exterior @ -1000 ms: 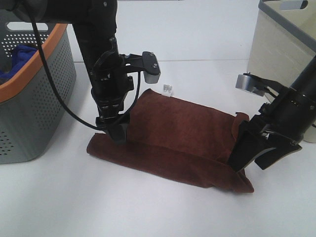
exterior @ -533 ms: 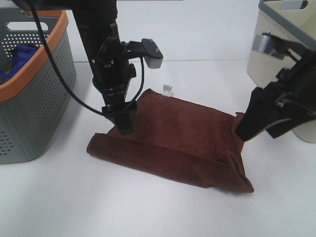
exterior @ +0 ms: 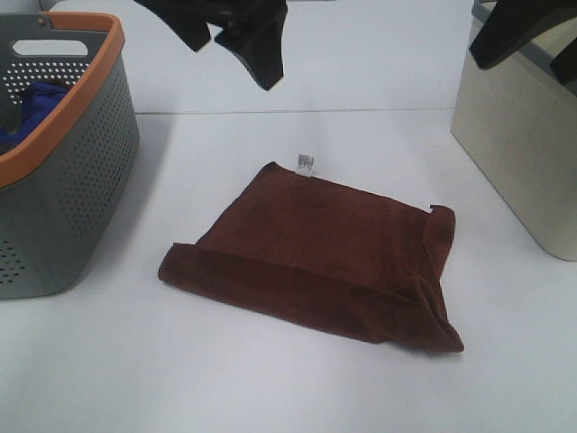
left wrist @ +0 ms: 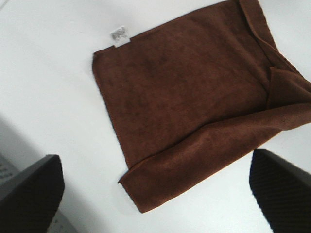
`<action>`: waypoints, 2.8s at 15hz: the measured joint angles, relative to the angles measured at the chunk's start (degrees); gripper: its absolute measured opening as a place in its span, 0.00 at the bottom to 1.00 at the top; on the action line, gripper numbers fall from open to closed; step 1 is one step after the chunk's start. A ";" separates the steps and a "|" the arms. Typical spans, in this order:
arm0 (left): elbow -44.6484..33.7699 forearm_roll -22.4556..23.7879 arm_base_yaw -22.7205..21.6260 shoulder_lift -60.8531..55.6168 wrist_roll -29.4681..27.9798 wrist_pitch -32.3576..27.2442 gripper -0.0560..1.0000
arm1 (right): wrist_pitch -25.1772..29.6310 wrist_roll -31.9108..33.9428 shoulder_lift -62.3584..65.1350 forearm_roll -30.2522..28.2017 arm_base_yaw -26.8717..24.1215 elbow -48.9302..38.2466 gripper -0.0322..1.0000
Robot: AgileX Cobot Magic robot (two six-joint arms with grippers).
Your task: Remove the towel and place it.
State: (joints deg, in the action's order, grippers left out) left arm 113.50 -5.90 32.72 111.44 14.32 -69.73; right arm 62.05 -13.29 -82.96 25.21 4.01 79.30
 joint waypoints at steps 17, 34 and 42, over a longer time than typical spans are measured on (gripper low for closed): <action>-20.45 8.88 -34.89 -26.41 -11.00 -0.11 0.98 | 0.29 5.44 2.86 -12.55 -17.59 6.82 0.85; -58.44 10.71 -35.01 -77.18 -7.56 4.53 0.98 | 0.40 2.58 64.97 -21.14 -5.50 -30.65 0.83; -75.40 10.26 -35.01 -105.25 -6.19 5.79 0.98 | 0.17 2.92 83.19 -21.43 -5.50 -46.01 0.83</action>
State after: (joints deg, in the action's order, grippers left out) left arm 38.10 4.35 -2.29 6.19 8.14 -63.94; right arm 62.22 -10.37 0.23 3.78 -1.49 33.29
